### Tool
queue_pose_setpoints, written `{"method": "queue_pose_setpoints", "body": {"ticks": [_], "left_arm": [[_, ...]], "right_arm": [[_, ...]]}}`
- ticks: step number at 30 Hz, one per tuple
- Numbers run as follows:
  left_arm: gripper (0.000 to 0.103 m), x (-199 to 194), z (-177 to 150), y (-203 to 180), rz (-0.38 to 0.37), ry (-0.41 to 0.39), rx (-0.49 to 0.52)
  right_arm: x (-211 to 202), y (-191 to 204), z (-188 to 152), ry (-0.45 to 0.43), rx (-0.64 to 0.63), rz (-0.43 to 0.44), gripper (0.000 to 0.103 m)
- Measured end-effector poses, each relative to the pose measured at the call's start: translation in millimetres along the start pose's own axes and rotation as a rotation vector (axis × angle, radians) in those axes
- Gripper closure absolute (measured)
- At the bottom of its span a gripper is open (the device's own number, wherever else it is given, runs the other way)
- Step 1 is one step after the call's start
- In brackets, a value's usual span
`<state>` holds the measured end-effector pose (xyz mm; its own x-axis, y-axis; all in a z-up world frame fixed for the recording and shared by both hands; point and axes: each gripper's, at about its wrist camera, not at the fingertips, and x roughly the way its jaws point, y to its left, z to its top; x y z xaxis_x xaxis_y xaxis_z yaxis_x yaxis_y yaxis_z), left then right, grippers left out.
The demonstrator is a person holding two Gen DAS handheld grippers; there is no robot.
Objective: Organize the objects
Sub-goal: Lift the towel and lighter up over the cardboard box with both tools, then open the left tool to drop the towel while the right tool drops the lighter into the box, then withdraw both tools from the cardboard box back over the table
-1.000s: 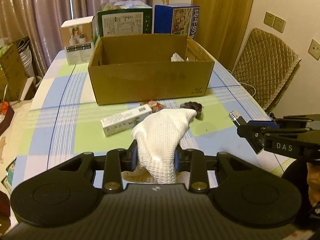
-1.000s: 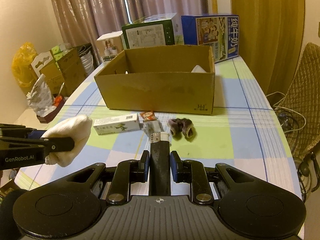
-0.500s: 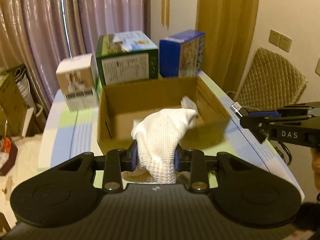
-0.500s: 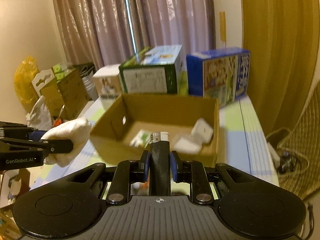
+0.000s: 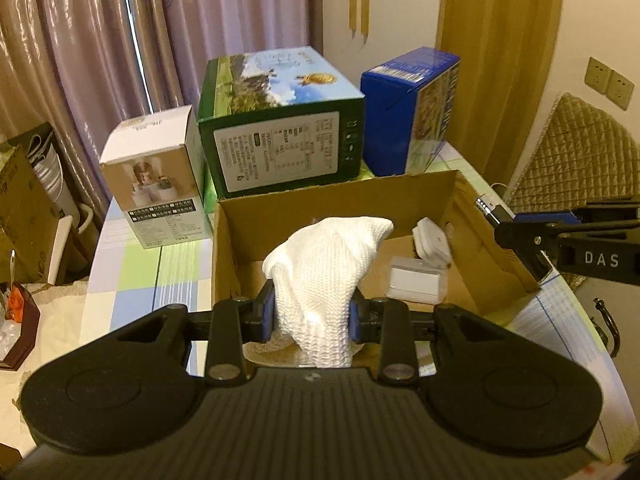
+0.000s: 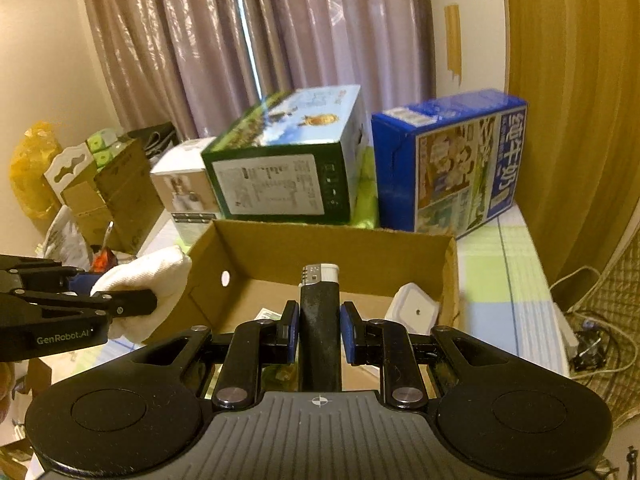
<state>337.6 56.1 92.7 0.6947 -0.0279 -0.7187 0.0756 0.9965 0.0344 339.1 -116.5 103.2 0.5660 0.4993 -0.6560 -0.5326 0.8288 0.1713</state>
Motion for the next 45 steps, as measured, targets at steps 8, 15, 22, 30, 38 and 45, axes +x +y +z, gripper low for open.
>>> {"method": "queue_pose_setpoints", "body": {"ticks": [8, 15, 22, 30, 38, 45], "left_arm": [[0.074, 47.4, -0.4, 5.0, 0.001, 0.033, -0.004], [0.055, 69.9, -2.3, 18.4, 0.024, 0.025, -0.047], [0.053, 56.6, -7.5, 24.8, 0.026, 0.002, -0.039], [0.051, 24.0, -19.1, 23.4, 0.012, -0.037, -0.034], [0.037, -25.8, -48.3, 12.3, 0.014, -0.06, -0.061], [0.018, -77.1, -92.3, -2.6, 0.008, -0.051, -0.108]], "right_arm": [[44.3, -18.5, -7.4, 0.058, 0.047, -0.002, 0.084], [61.2, -23.0, -13.0, 0.075, 0.052, 0.0, 0.084], [74.8, -23.0, -14.4, 0.071, 0.077, 0.024, 0.084], [63.8, -24.1, -11.8, -0.024, 0.109, 0.052, 0.06], [5.5, -17.3, -33.4, -0.049, 0.111, 0.028, 0.041], [-52.6, 1.6, -83.0, -0.013, 0.101, 0.016, 0.024]]}}
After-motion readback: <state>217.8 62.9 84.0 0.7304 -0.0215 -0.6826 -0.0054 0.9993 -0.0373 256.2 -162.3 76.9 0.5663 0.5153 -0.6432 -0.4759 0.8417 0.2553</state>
